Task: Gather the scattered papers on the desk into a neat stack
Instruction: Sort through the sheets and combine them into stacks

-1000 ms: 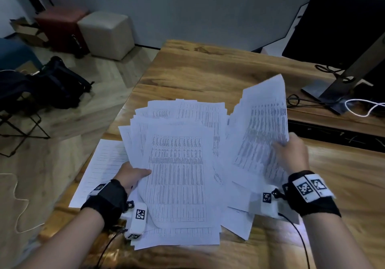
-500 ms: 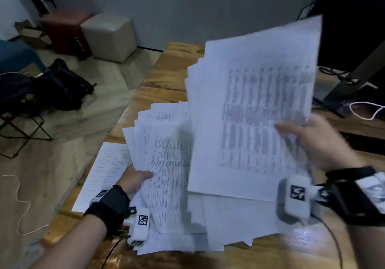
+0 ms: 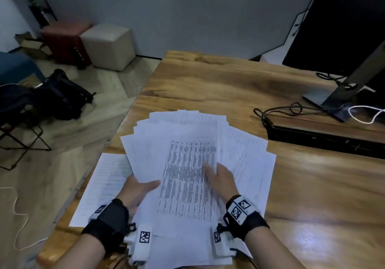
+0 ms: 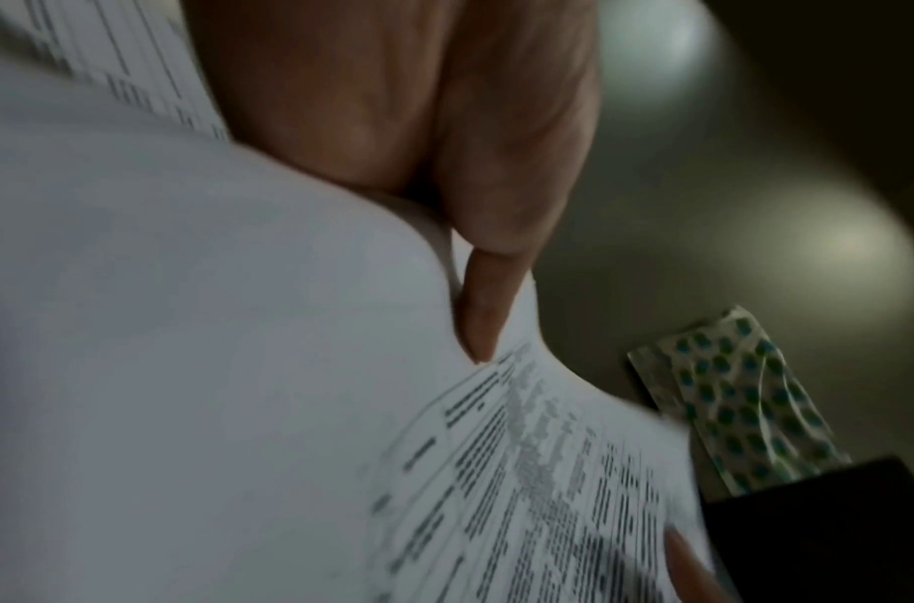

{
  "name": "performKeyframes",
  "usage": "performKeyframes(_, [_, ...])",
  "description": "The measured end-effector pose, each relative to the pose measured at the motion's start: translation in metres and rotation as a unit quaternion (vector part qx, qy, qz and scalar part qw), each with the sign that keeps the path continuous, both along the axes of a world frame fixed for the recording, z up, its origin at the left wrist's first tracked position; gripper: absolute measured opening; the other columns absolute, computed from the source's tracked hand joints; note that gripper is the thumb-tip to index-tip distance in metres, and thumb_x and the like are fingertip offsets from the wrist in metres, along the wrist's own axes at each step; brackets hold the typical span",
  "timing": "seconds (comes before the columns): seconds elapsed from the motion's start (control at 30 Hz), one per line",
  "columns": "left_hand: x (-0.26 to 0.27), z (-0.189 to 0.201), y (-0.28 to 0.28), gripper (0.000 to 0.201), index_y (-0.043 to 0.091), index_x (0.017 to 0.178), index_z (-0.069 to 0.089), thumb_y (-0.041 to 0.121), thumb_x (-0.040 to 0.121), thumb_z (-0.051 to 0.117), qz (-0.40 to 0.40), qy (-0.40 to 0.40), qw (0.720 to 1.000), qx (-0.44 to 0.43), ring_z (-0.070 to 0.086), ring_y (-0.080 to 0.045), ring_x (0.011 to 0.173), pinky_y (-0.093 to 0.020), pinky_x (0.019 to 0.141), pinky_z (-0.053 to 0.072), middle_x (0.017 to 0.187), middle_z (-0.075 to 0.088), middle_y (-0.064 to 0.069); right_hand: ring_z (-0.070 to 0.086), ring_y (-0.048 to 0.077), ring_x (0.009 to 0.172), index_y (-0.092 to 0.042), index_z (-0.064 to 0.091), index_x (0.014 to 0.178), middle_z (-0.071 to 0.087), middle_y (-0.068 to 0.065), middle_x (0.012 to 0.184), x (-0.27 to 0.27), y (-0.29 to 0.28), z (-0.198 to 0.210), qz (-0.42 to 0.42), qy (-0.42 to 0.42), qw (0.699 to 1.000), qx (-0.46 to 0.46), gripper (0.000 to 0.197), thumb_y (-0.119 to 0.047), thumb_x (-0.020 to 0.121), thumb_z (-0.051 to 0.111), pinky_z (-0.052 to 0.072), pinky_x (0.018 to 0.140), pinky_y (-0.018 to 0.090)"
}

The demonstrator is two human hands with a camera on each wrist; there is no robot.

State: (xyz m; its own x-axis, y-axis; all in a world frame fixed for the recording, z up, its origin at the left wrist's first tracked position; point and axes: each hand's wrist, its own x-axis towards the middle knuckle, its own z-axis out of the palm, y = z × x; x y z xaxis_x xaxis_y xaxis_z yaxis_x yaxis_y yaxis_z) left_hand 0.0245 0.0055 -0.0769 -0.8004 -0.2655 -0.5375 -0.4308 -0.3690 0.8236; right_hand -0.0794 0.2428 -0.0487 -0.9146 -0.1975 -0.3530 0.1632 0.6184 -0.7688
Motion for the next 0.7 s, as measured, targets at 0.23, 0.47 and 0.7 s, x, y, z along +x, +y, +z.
performKeyframes(0.23, [0.025,0.009,-0.023,0.053,0.011,0.132,0.062,0.004,0.081,0.077,-0.021,0.03,0.999,0.018,0.066,-0.041,0.117,-0.064,0.104,0.045,0.128,0.07,-0.017,0.042,0.033,0.127,-0.004,0.049,0.128,0.045,0.015,0.136,-0.047,0.001,-0.022,-0.113,0.031,0.959,0.259,0.054,-0.045,0.093,0.054,0.041,0.1,0.043])
performKeyframes(0.47, [0.04,-0.011,-0.036,0.057,0.015,0.135,0.06,0.007,0.081,0.076,0.032,0.002,0.999,-0.006,0.064,-0.038,0.12,-0.062,0.107,0.043,0.129,0.071,-0.012,0.052,0.029,0.122,-0.005,0.045,0.128,0.053,0.01,0.127,-0.049,-0.038,-0.022,-0.114,-0.034,0.946,0.301,0.071,-0.056,0.083,0.065,0.042,0.096,0.042])
performKeyframes(0.7, [0.043,-0.014,-0.036,0.047,0.013,0.132,0.061,0.001,0.087,0.07,0.038,-0.019,0.999,-0.017,0.066,-0.039,0.117,-0.062,0.105,0.045,0.125,0.073,-0.012,0.065,0.035,0.101,-0.001,0.061,0.086,0.066,0.018,0.108,-0.058,-0.019,-0.011,-0.213,-0.048,0.965,0.146,0.008,-0.003,0.091,0.056,0.052,0.076,0.034])
